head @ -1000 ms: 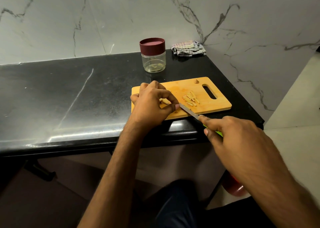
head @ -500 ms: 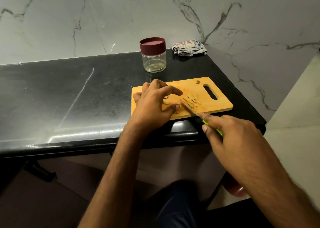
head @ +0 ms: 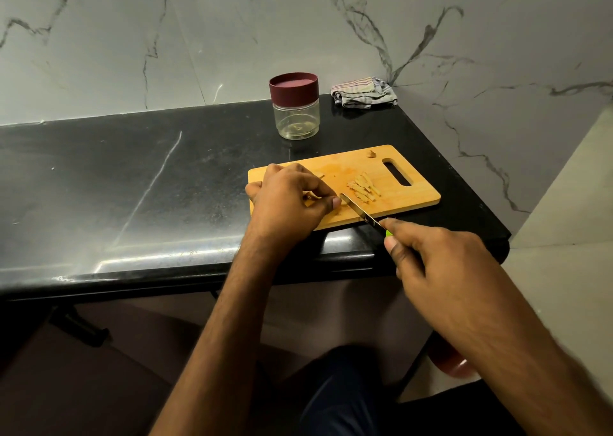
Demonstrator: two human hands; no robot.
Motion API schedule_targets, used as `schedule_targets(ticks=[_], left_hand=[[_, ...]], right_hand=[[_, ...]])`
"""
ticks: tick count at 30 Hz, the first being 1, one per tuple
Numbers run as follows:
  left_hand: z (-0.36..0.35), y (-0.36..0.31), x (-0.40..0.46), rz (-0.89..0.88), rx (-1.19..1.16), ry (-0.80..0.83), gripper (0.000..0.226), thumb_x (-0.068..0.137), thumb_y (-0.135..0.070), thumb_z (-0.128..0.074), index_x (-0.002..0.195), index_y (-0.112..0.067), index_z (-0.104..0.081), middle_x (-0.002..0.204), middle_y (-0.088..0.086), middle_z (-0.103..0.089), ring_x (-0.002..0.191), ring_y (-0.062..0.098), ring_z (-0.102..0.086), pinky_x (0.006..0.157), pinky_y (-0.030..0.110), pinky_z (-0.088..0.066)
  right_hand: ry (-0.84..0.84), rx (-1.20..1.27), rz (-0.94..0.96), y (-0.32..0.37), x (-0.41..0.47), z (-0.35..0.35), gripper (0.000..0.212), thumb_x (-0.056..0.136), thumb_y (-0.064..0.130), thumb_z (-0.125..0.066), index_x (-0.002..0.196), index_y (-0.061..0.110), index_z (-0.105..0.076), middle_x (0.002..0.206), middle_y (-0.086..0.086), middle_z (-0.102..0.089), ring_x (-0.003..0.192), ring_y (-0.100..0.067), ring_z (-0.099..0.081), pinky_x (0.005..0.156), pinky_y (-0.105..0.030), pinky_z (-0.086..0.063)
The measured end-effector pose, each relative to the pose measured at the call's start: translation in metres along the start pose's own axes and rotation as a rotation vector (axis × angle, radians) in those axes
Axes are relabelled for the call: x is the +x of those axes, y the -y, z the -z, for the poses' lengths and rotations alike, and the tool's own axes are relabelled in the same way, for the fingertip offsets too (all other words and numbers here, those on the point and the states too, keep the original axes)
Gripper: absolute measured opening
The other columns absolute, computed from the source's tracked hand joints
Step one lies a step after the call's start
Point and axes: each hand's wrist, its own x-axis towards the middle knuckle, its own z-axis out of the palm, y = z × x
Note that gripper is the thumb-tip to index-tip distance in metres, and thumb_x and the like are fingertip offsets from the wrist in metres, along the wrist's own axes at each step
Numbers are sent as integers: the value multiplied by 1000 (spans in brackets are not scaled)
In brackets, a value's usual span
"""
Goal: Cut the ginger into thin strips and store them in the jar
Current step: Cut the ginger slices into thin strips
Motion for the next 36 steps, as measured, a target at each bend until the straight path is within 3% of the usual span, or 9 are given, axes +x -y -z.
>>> schedule_targets(ticks=[3,7,13,17,22,26,31,36], left_hand=[[0,-1,0,4,3,1,6,83,-44,-77,87,-39,-76,104,-19,-62,120,14,-42,99,46,-26],[-1,-1,0,16,-14,5,6,81,-46,-78,82,-42,-74,105,-17,-57,117,12,-38,103,53,-30],[-1,-2,1,7,6,4,9,79,-49,-78,79,-43,-72,105,-17,-53,109,6,-30,94,41,-21],[-1,-2,2,11,12,18,11,79,-50,-78,75,-46,-68,103,-18,-50,110,7,-30,93,40,-20],[-1,-2,2,15,17,23,12,79,-50,-78,74,-46,-68,103,-18,-49,110,7,-30,95,43,-22],[-1,-3,2,16,10,25,9,79,-49,-79,77,-44,-71,105,-16,-49,111,8,-30,95,42,-21],[0,-2,3,19,11,35,9,79,-49,-79,79,-43,-72,105,-16,-47,112,8,-30,96,42,-22],[1,-3,3,16,10,45,10,79,-49,-79,77,-44,-70,105,-15,-44,112,9,-28,96,42,-22]], right_hand=[[-2,4,2,0,0,-2,38,98,40,-42,135,39,-50,88,13,-63,82,-3,-58,68,-16,-42],[-10,-7,15,0,0,-3,38,98,39,-43,135,39,-49,90,13,-63,81,-3,-57,67,-15,-41],[6,-47,34,-3,1,-3,39,98,36,-46,137,38,-48,99,11,-65,79,-2,-53,60,-7,-35],[-24,-33,31,-2,0,-3,39,97,39,-44,135,38,-50,102,10,-66,80,-1,-52,68,-14,-41],[-43,-35,17,0,-2,-1,38,97,42,-44,134,40,-50,85,16,-57,69,0,-48,58,-9,-34],[-19,-34,8,1,-3,0,39,97,41,-43,135,40,-50,101,11,-66,78,-1,-48,65,-13,-37],[8,-43,-15,5,-3,4,39,97,41,-42,136,40,-48,85,16,-53,66,1,-44,56,-3,-27],[11,-41,-13,6,2,0,38,98,39,-43,135,39,-50,82,12,-57,66,1,-49,55,-8,-34]])
